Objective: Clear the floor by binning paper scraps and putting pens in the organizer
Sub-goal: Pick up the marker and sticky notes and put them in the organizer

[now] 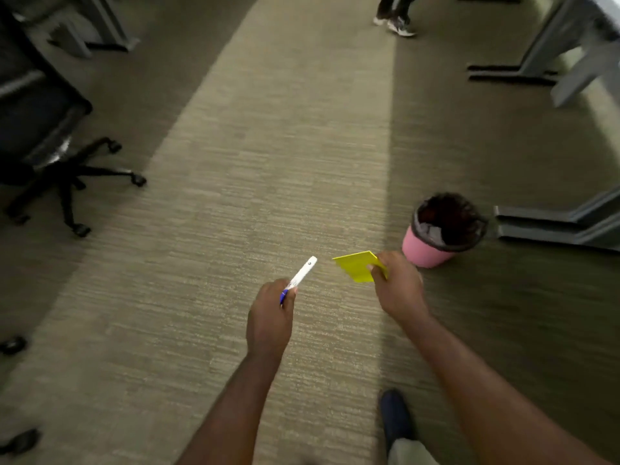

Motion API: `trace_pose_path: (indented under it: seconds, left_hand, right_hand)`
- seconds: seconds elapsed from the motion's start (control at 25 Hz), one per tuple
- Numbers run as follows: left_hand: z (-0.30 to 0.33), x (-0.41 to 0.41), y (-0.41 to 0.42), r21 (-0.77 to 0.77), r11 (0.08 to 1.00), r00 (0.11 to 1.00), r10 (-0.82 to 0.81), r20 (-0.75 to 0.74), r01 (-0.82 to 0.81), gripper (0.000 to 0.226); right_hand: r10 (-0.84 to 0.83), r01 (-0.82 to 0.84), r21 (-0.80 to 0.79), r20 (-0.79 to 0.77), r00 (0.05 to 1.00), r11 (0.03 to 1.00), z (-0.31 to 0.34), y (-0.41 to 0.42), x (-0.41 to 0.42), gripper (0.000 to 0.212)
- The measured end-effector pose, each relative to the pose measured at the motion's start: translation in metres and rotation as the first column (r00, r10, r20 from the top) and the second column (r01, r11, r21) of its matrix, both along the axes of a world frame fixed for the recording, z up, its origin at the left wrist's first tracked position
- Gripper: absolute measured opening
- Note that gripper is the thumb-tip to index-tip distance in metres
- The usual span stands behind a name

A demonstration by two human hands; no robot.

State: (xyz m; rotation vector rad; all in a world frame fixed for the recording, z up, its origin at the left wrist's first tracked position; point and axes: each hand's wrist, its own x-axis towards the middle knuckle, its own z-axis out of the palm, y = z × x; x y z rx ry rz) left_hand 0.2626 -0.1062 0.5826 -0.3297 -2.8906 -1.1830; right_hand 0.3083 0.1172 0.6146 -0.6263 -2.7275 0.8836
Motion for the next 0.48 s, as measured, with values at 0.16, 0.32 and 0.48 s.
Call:
trace_pose_path:
  seconds: [0.16, 0.32, 0.48]
  left_hand:
    - [0.129, 0.031, 0.031, 0.019, 0.969, 0.967, -0.243, -0.079, 0.245, 0.013]
    - [0.206, 0.092, 0.080, 0.118, 0.894, 0.900, -0.421, -0.113, 0.433, 0.013]
    - [0.241, 0.175, 0.138, 0.153, 0.768, 0.783, -0.610, -0.116, 0.621, 0.020]
  right_hand:
    - [-0.218, 0.218, 0.005, -0.051, 0.975, 0.976, 0.120, 0.009, 0.097, 0.009]
    - [-0.415, 0.420, 0.038, -0.096, 0.905, 0.907, 0.196, 0.028, 0.210, 0.009]
    - [-0.592, 0.604, 0.074, -0.132, 0.795, 0.794, 0.240, 0.050, 0.328, 0.014]
